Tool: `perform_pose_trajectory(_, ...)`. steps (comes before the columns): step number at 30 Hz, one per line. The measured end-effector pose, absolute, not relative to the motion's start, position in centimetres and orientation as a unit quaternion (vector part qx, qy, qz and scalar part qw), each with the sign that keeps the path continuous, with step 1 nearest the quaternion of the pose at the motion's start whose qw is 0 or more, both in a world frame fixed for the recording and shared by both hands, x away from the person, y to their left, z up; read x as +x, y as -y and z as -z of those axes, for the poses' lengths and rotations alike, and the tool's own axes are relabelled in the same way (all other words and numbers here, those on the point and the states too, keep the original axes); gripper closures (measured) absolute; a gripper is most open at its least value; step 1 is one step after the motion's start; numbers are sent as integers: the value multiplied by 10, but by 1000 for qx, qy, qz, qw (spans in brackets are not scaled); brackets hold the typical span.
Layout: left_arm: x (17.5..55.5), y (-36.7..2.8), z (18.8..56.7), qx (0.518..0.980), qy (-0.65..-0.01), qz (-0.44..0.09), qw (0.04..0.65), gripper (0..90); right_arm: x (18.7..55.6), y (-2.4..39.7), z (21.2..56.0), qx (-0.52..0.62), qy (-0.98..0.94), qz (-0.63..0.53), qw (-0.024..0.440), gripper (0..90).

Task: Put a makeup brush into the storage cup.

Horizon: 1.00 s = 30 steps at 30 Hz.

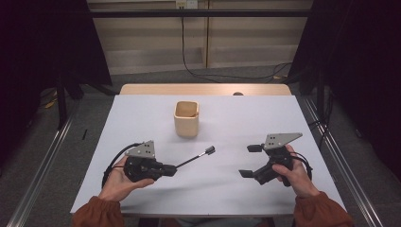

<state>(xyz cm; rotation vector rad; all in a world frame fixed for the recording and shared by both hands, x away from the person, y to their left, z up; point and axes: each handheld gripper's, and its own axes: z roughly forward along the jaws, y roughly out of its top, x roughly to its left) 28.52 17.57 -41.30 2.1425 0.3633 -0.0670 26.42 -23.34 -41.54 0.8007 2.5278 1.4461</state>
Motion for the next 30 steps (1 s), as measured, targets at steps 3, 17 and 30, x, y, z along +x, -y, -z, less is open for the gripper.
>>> perform_pose_trajectory(3, 284, -176, 414, 871, -148, 22, 468, 854, 264, 233, 417, 267, -825, -495, 58, 45)
perform_pose_trajectory(17, 282, -169, 418, 834, -165, 3, 526, 852, 261, 236, 420, 278, -810, -511, 69, 44)
perform_pose_trajectory(30, 280, -168, 419, 813, -171, -11, 556, 855, 260, 232, 422, 274, -812, -510, 77, 45)
